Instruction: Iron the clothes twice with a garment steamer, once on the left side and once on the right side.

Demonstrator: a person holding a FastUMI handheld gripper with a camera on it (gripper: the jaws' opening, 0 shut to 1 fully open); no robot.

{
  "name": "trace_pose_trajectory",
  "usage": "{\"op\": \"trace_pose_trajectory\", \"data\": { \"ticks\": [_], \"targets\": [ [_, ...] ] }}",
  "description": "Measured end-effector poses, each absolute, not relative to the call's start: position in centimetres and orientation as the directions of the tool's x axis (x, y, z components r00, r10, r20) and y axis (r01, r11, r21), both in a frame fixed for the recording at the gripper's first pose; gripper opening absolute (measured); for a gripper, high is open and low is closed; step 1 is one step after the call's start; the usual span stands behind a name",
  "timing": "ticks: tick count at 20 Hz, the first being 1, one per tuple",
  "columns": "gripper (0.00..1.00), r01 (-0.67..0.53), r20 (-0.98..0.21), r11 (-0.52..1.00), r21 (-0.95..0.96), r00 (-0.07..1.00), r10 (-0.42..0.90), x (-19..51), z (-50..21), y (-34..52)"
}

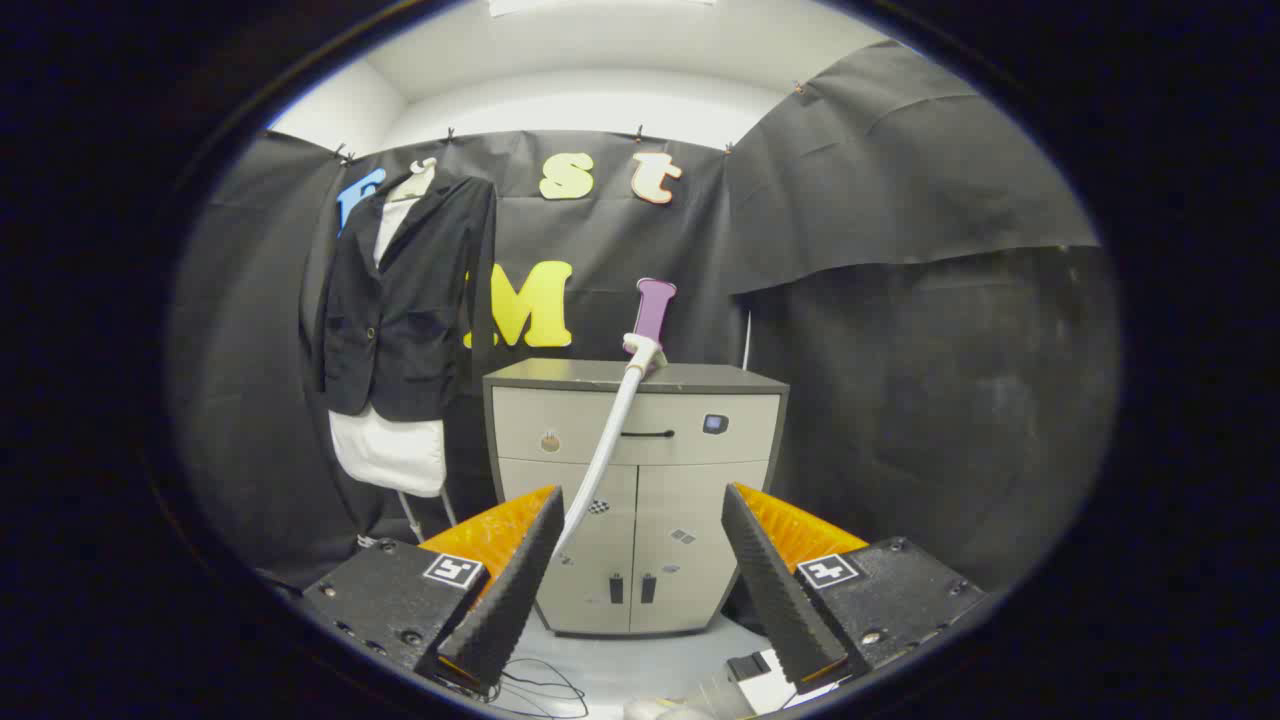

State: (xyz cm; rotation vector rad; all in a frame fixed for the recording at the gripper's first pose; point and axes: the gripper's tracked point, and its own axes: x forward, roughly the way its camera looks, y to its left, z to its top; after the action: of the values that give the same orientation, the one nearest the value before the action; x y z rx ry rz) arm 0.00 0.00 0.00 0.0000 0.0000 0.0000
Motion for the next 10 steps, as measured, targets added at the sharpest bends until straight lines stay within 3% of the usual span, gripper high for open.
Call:
{"op": "trace_pose_trajectory", "data": {
  "ticks": [10],
  "targets": [
    [0.99, 0.0, 0.008, 1.0, -0.01, 1.0, 0.0, -0.47, -0.13, 0.88]
  ]
}}
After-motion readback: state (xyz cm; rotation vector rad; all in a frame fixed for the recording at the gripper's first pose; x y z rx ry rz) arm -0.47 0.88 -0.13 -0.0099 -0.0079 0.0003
